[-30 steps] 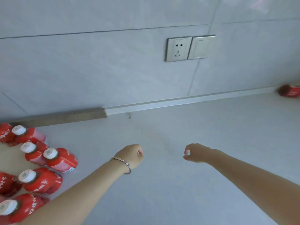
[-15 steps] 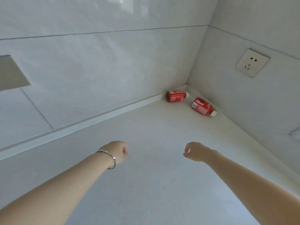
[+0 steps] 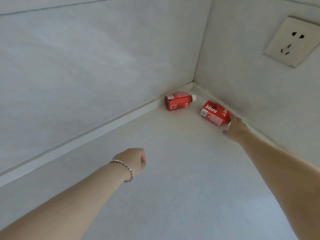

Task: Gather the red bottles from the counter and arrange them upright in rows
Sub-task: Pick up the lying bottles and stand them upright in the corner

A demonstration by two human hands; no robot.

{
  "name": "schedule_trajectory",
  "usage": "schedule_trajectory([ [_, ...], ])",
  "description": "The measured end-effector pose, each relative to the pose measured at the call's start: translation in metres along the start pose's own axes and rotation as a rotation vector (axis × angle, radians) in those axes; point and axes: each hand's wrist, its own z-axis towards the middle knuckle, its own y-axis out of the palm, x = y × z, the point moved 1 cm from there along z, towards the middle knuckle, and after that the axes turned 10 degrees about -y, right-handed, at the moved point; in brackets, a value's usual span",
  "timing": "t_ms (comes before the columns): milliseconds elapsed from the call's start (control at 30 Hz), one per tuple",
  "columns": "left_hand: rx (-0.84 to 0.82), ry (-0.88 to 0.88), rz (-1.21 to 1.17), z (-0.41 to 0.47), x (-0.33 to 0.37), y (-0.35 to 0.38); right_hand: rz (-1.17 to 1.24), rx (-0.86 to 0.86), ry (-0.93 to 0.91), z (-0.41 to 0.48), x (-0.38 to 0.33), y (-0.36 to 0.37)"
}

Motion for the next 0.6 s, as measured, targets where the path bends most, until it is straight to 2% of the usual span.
schedule_trajectory([
  [100,0.006,-0.015,-0.036,0.011,-0.001,0.002,0.148,0.091,0.027,0.020,0.013,0.009],
  [267,0.006,-0.028,-0.080,0.020,-0.003,0.009,0.579,0.283,0.100,0.018,0.015,0.019],
  [400,-0.015,-0.042,-0.062,0.030,0.001,0.016,0.635,0.259,-0.061,-0.004,0.003,0.014],
  [433,-0.021,-0.038,-0.061,0.034,0.003,0.016,0.628,0.275,-0.108,-0.008,-0.001,0.005],
  [500,-0.028,-0.030,-0.047,0.043,0.011,0.015,0.454,0.303,-0.185,-0.013,-0.008,-0.017],
  [600,0.020,0.008,-0.028,0.061,0.032,0.008,0.087,0.157,-0.242,-0.019,-0.014,-0.038],
])
